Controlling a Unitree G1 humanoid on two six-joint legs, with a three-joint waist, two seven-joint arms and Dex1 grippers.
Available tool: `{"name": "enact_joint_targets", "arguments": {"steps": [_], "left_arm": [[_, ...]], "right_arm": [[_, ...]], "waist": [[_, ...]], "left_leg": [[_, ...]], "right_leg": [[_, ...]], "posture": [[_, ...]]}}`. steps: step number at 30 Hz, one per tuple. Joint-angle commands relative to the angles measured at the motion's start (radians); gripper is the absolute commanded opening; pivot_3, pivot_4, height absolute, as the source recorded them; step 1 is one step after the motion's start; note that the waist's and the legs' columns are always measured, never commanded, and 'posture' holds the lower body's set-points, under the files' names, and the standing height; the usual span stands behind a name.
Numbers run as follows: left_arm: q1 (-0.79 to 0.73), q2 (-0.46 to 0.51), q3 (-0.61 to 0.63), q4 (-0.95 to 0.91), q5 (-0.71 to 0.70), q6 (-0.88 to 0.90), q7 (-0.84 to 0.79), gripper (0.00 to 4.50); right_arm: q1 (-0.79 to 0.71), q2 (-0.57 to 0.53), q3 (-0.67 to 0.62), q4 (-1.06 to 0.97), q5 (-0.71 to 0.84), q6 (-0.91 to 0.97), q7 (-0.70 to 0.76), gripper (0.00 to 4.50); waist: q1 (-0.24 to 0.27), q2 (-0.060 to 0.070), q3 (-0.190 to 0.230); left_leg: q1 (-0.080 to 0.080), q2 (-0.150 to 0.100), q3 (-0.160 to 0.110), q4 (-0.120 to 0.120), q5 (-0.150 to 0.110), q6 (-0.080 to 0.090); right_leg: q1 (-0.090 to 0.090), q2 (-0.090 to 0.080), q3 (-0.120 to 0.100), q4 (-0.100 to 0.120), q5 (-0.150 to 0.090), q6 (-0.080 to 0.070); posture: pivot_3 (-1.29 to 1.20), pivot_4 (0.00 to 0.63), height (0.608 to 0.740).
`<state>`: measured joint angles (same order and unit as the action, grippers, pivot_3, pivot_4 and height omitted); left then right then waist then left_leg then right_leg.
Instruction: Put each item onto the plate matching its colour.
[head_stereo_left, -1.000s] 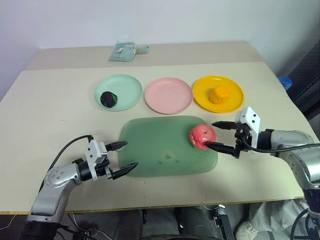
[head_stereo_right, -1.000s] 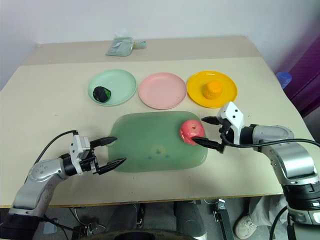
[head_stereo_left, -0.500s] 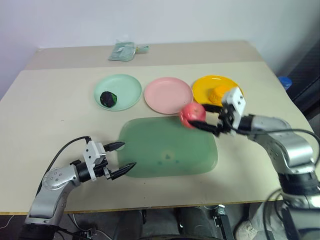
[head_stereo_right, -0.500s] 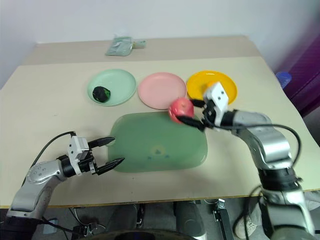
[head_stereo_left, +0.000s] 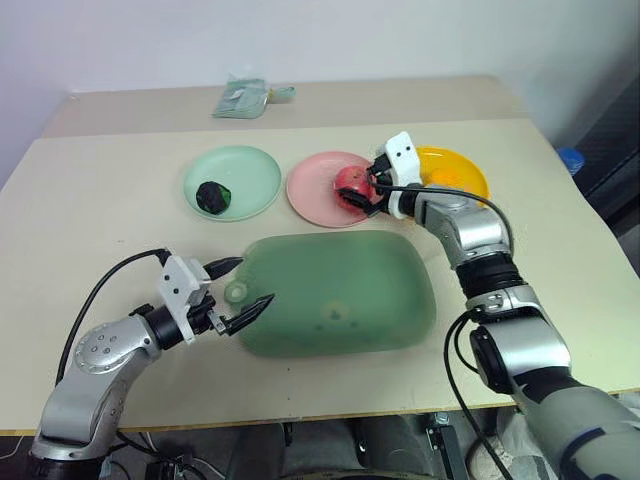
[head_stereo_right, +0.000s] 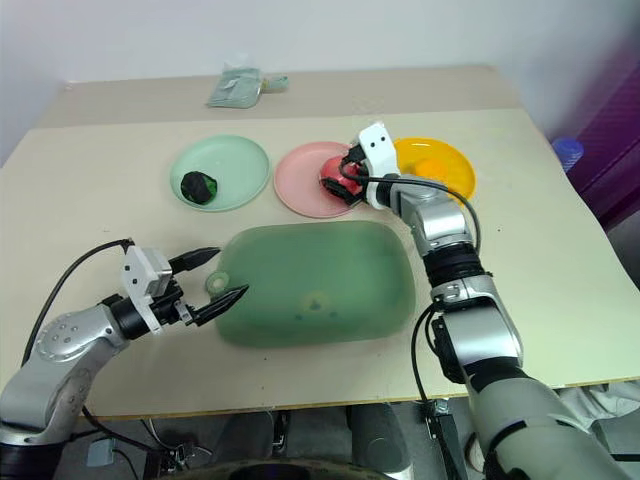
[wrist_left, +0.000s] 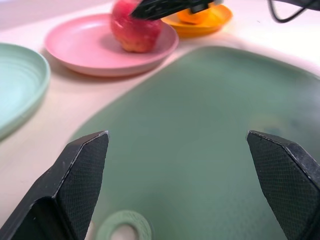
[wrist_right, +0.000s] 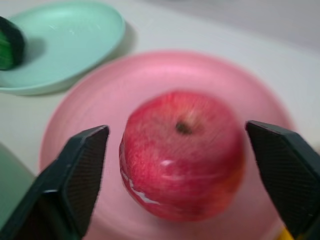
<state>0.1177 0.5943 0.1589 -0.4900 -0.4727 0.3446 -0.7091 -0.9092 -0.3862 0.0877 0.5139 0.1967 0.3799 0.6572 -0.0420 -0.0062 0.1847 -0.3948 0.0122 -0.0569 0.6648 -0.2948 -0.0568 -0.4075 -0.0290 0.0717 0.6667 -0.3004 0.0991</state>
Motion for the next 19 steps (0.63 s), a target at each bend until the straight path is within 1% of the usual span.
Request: {"name": "enact_joint_targets", "arguments": {"steps": [1, 4, 7, 9, 12, 14, 17, 19], "left_arm": [[0.03, 0.005, 0.133, -0.032, -0.011, 0.02, 0.074, 4.5], [0.062, 0.02, 0.23, -0.008, 0.012, 0.034, 0.121, 4.5], [0.146, 0.055, 0.352, 0.027, 0.01, 0.049, 0.101, 4.5], [0.201, 0.071, 0.438, 0.047, -0.007, 0.056, 0.082, 4.5], [0.253, 0.075, 0.507, 0.065, -0.026, 0.052, 0.057, 4.5], [0.28, 0.064, 0.537, 0.062, -0.035, 0.051, 0.047, 4.5], [0.293, 0.046, 0.549, 0.041, -0.053, 0.058, 0.056, 4.5], [0.289, 0.036, 0.537, 0.033, -0.05, 0.058, 0.071, 4.5]], "right_arm": [[0.103, -0.14, -0.084, -0.151, 0.053, -0.072, 0.159, 4.47], [0.26, -0.277, -0.166, -0.261, 0.13, -0.074, 0.306, 4.47], [0.424, -0.395, -0.276, -0.328, 0.235, 0.033, 0.411, 4.47], [0.546, -0.457, -0.341, -0.36, 0.268, 0.05, 0.46, 4.47], [0.643, -0.493, -0.39, -0.378, 0.281, 0.043, 0.472, 4.47], [0.676, -0.502, -0.407, -0.375, 0.275, 0.039, 0.469, 4.47], [0.682, -0.502, -0.4, -0.365, 0.266, 0.035, 0.471, 4.47], [0.651, -0.49, -0.372, -0.335, 0.244, 0.013, 0.467, 4.47]], "waist": [[0.003, 0.0, 0.0], [0.01, 0.0, 0.0], [0.0, 0.0, 0.0], [-0.002, 0.0, 0.0], [-0.006, 0.0, 0.0], [-0.006, 0.0, 0.0], [-0.002, 0.0, 0.0], [-0.001, 0.0, 0.0]], "left_leg": [[0.0, 0.0, -0.001, 0.0, 0.0, 0.0], [0.001, 0.0, -0.001, 0.0, 0.0, 0.0], [0.002, 0.0, 0.0, 0.0, 0.0, 0.0], [0.003, 0.001, 0.001, 0.0, 0.0, 0.0], [0.005, 0.001, 0.003, 0.0, 0.0, 0.001], [0.008, 0.001, 0.003, 0.0, 0.0, 0.001], [0.015, 0.001, 0.005, 0.0, 0.0, 0.001], [0.016, 0.001, 0.005, 0.0, -0.001, 0.001]], "right_leg": [[0.001, 0.0, -0.001, 0.0, 0.0, 0.0], [0.002, 0.0, -0.001, -0.001, 0.0, 0.0], [0.004, 0.0, 0.0, -0.001, 0.0, 0.0], [0.004, 0.0, 0.0, -0.001, 0.0, 0.0], [0.005, 0.002, 0.002, -0.001, 0.0, 0.0], [0.007, 0.003, 0.002, -0.001, 0.0, -0.001], [0.015, 0.003, 0.002, -0.002, 0.0, -0.001], [0.015, 0.002, 0.002, -0.002, 0.0, -0.001]], "posture": [[0.0, 0.15, 0.74], [0.0, 0.15, 0.74], [0.0, 0.15, 0.74], [0.0, 0.15, 0.74], [0.0, 0.15, 0.74], [0.0, 0.15, 0.74], [0.0, 0.15, 0.74], [0.0, 0.15, 0.74]]}}
